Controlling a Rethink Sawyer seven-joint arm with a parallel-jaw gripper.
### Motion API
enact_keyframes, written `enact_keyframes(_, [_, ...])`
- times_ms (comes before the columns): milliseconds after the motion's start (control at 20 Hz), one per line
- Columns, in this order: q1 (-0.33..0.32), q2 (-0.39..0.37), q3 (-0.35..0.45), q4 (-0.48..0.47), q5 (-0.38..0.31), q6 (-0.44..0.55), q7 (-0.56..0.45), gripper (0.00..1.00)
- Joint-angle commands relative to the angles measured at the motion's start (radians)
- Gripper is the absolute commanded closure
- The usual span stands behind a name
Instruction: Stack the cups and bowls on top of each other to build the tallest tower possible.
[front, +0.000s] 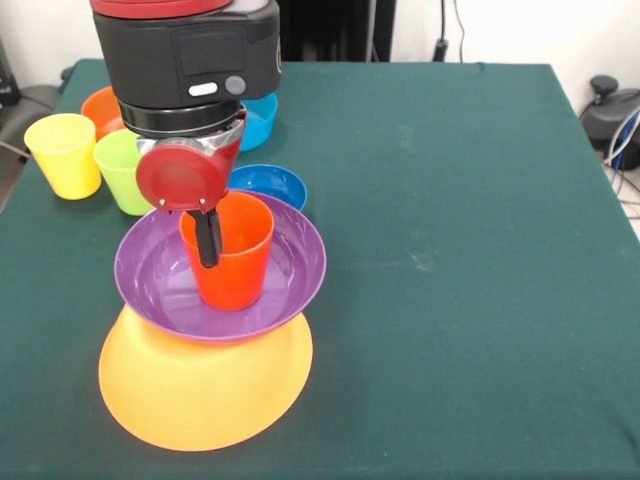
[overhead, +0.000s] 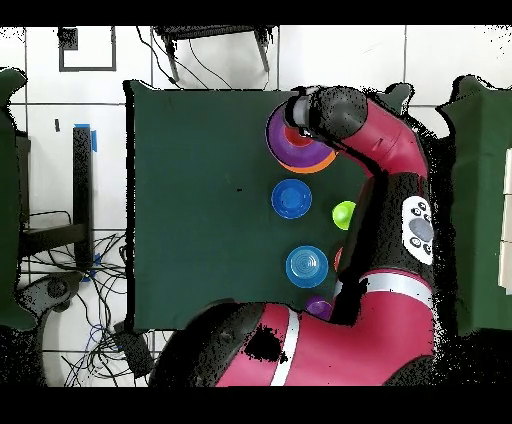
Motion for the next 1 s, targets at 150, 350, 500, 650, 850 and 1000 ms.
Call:
enact_keyframes(150, [-0.011, 0.02, 0.127, 0.123, -0.074, 0.033, -0.166, 1.0])
enact_keyframes(350, [-0.008, 0.023, 0.129, 0.122, -0.076, 0.024, -0.155, 1.0])
enact_keyframes(500, [-0.005, 0.029, 0.125, 0.113, -0.08, 0.013, -0.147, 1.0])
enact_keyframes(650, [-0.005, 0.034, 0.126, 0.104, -0.081, -0.001, -0.14, 1.0])
enact_keyframes(850, [-0.001, 0.043, 0.119, 0.078, -0.086, -0.006, -0.13, 1.0])
enact_keyframes(1000, [-0.009, 0.05, 0.111, 0.031, -0.096, 0.026, -0.149, 1.0])
